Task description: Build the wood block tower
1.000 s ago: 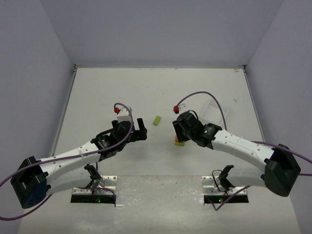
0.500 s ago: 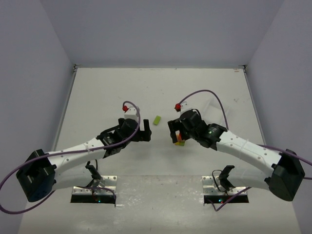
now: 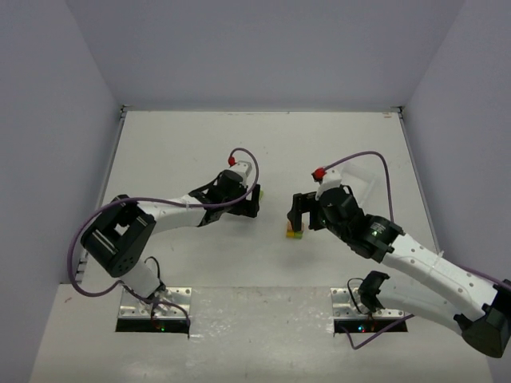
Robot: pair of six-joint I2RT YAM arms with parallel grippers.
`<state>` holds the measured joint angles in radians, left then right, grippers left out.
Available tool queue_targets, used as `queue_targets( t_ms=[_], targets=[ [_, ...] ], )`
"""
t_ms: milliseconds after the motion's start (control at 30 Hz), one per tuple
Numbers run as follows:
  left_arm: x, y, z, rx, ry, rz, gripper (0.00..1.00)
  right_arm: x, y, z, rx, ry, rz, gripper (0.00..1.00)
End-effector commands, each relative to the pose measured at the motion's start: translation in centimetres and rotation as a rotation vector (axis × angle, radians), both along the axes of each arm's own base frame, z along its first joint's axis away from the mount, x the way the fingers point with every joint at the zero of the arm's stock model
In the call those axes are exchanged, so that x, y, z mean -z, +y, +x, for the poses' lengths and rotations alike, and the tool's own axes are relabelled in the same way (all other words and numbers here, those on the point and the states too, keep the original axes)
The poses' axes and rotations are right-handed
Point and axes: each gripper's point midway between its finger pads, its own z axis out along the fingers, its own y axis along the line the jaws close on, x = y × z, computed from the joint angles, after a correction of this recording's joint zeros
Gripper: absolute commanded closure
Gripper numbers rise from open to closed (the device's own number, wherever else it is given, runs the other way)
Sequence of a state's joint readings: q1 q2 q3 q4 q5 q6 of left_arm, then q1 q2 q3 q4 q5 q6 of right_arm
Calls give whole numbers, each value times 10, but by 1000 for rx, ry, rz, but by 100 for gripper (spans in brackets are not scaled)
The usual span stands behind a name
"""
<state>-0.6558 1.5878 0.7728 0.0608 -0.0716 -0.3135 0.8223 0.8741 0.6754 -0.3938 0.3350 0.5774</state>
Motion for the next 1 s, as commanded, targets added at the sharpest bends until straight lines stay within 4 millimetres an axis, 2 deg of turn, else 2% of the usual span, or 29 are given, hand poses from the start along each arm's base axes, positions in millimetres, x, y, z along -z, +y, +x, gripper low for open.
queue_targets(
  t_ms=[0,133,333,467,567,667,800,900,933,967],
  targets=[
    [-13,-28,22,93,-69,-41,15,12,-16,-3,91,6,15,1],
    [-5,-32,31,106,-67,-11,18,20,-19,-7,103,23,11,1],
    [15,-32,45,86,-34,66,29,24,-24,-7,121,22,10,1],
    [23,-31,48,78,-15,93,45,23,-27,-8,134,14,18,1],
    [26,-31,48,77,-9,97,63,20,-32,-8,152,2,22,1],
    [27,-31,49,74,-9,98,68,20,-33,-9,155,-3,30,1],
    [27,-31,50,72,-8,101,85,18,-34,-10,154,-7,35,1],
    [20,-33,49,76,-20,77,93,17,-32,-11,143,-6,40,1],
    [12,-35,48,83,-35,51,98,17,-31,-11,133,-4,37,1],
    [6,-37,43,101,-42,22,100,15,-29,-11,122,-7,40,1]
  ],
)
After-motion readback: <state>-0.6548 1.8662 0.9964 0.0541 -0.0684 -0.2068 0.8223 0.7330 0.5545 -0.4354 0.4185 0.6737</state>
